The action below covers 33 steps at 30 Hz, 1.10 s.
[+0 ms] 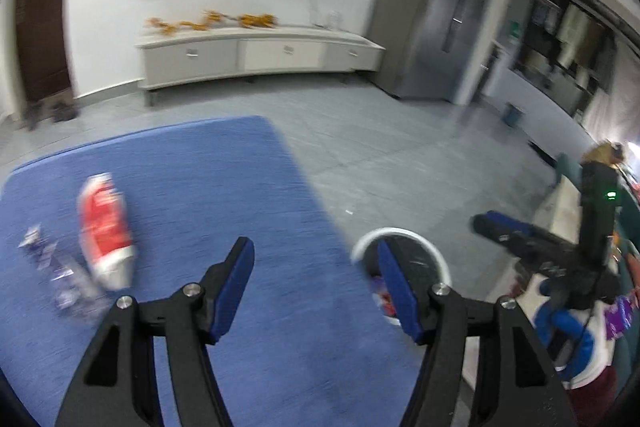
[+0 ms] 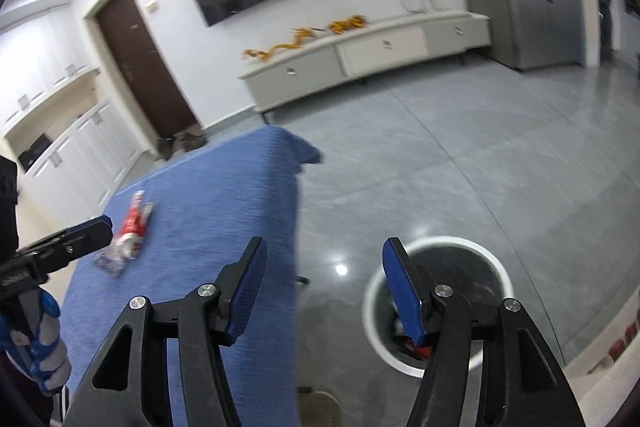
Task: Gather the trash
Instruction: 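Grasp the blue milk carton with the left tool while the right grasps the red cup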
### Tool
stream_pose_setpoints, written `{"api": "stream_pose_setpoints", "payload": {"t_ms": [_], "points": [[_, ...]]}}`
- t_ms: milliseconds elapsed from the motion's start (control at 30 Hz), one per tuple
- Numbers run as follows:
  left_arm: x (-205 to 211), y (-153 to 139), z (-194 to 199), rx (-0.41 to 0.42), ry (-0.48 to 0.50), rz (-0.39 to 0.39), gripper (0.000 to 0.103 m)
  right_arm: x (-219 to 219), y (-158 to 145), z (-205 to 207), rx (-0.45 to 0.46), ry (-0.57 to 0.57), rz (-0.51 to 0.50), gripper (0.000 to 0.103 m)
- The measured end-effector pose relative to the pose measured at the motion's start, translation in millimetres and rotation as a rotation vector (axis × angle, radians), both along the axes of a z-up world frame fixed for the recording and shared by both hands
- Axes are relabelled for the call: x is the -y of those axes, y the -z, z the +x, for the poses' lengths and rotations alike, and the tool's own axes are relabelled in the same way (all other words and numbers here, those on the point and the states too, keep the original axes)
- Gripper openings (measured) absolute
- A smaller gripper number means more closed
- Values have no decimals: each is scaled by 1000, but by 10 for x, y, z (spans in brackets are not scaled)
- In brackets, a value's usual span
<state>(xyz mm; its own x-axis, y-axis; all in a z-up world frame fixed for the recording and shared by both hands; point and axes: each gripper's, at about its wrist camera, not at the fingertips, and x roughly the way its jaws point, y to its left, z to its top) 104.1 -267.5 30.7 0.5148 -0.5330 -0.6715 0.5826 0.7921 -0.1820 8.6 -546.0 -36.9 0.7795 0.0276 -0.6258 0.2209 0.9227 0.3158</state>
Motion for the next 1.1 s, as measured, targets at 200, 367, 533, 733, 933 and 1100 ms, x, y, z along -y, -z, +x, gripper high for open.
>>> {"api": "stream_pose_setpoints", "payload": {"t_ms": [200,367,533,733,933,1100], "points": [[-1034,57,235,-37,-245,-4,71,-567,-224,269,32,-132,-22,63],[-1761,253,487,-131,-384,-41,72,-1046,-213,621,21,-249,-14,63],[-1993,451,755,-214,-463,-71,72,-1498,-122,1057,-14,-369,12,63],[-2005,712,1182,-307,-500,-97,72,-1949,105,1666,-77,-483,63,63],[-1953,1005,1586,-409,-523,-82,71,-2255,318,2199,-120,-550,78,63],[-2037,1078,1609,-399,-539,-93,58,-2479,461,2501,-139,-591,97,63]]}}
